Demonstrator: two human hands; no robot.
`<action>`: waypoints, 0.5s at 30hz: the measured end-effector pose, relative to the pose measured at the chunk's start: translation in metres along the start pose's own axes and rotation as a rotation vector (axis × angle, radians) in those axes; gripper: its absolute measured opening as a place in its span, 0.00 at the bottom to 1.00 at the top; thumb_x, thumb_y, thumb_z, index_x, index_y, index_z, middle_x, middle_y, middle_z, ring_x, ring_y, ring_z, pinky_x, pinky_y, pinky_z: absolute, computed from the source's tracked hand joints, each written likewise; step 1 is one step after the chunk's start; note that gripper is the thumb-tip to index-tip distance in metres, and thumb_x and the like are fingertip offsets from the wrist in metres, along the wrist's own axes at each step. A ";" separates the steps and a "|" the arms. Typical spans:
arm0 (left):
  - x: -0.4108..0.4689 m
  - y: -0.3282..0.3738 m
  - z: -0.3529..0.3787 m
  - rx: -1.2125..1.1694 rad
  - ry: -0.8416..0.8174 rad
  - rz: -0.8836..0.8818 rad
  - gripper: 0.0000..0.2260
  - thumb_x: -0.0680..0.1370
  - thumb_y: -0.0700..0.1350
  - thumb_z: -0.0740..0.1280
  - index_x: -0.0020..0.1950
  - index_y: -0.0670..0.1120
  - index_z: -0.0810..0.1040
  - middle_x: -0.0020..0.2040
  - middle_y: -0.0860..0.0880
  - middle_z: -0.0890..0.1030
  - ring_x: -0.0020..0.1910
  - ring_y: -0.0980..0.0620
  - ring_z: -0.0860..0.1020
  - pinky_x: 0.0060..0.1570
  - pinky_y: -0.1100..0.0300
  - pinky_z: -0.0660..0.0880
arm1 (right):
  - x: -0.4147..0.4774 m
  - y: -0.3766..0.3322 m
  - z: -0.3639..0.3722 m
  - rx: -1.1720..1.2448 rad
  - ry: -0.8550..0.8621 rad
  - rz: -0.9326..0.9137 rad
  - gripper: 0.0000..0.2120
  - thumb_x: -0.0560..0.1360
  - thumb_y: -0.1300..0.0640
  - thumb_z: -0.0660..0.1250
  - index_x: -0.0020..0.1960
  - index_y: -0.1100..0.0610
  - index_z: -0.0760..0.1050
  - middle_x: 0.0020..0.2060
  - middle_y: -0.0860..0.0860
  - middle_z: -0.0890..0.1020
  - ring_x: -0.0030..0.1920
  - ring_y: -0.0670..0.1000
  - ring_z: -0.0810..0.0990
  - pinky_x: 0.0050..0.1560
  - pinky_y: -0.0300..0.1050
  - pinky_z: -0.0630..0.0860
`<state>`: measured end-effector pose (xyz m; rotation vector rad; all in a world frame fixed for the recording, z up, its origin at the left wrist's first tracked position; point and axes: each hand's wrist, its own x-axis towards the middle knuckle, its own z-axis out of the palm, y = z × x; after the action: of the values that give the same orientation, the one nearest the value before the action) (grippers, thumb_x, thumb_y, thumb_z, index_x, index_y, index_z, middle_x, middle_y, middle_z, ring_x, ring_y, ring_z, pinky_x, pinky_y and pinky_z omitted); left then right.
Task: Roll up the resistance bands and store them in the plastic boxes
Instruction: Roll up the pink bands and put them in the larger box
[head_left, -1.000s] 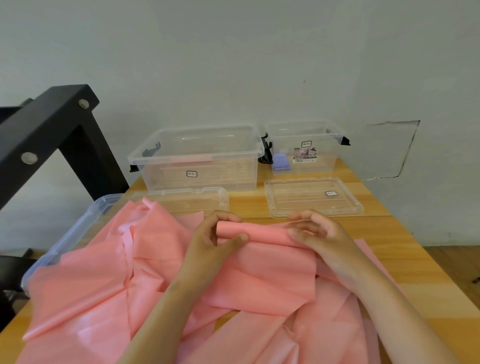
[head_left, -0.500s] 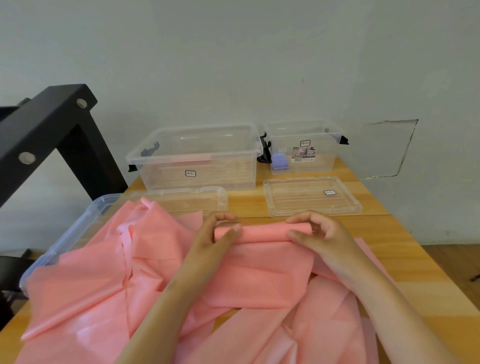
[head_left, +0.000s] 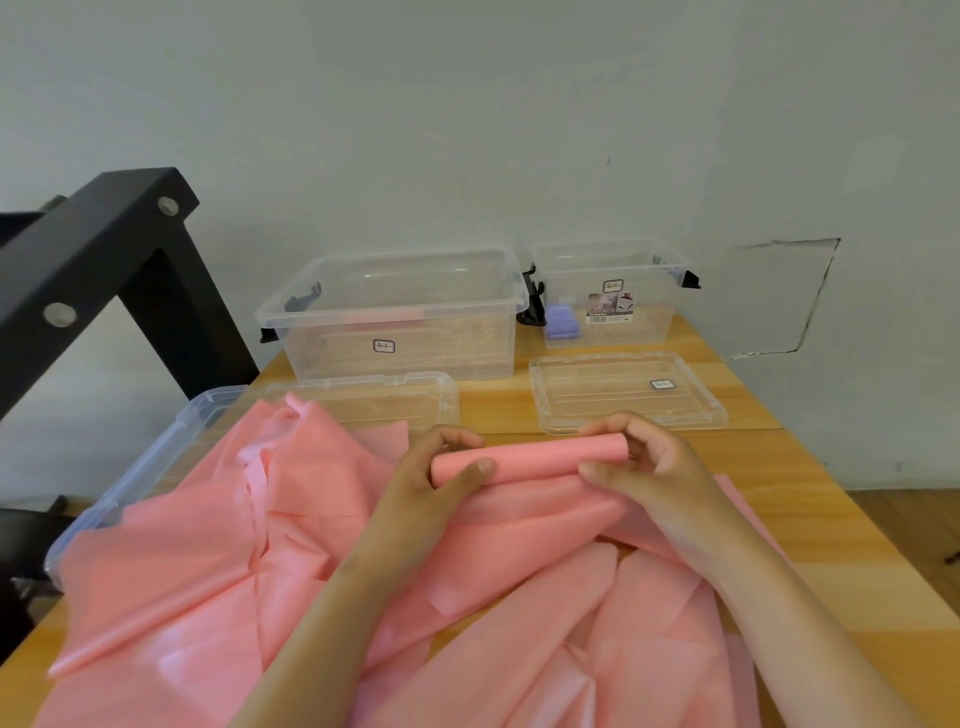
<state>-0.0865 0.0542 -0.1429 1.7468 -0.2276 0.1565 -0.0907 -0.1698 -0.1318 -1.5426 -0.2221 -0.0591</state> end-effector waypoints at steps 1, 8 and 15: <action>0.000 0.001 0.000 -0.043 0.012 0.020 0.08 0.74 0.41 0.72 0.49 0.50 0.77 0.47 0.55 0.78 0.44 0.62 0.75 0.46 0.70 0.70 | 0.000 0.001 0.001 0.003 0.002 0.032 0.10 0.70 0.64 0.73 0.49 0.54 0.80 0.40 0.45 0.84 0.40 0.42 0.80 0.41 0.31 0.74; -0.003 0.002 0.004 -0.103 -0.020 -0.053 0.07 0.78 0.46 0.67 0.54 0.47 0.75 0.47 0.50 0.78 0.46 0.59 0.76 0.46 0.67 0.72 | -0.001 -0.001 0.000 -0.047 0.044 -0.066 0.11 0.69 0.67 0.73 0.47 0.55 0.79 0.39 0.42 0.82 0.41 0.40 0.79 0.41 0.30 0.72; -0.001 0.005 0.002 -0.182 0.006 0.021 0.08 0.76 0.37 0.68 0.53 0.45 0.74 0.43 0.50 0.75 0.39 0.58 0.73 0.38 0.69 0.71 | 0.001 0.002 0.002 -0.021 0.041 0.053 0.08 0.71 0.59 0.72 0.49 0.53 0.80 0.38 0.44 0.83 0.39 0.42 0.80 0.39 0.33 0.73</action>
<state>-0.0887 0.0519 -0.1391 1.5633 -0.2482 0.1509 -0.0893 -0.1678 -0.1332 -1.5656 -0.1490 -0.0515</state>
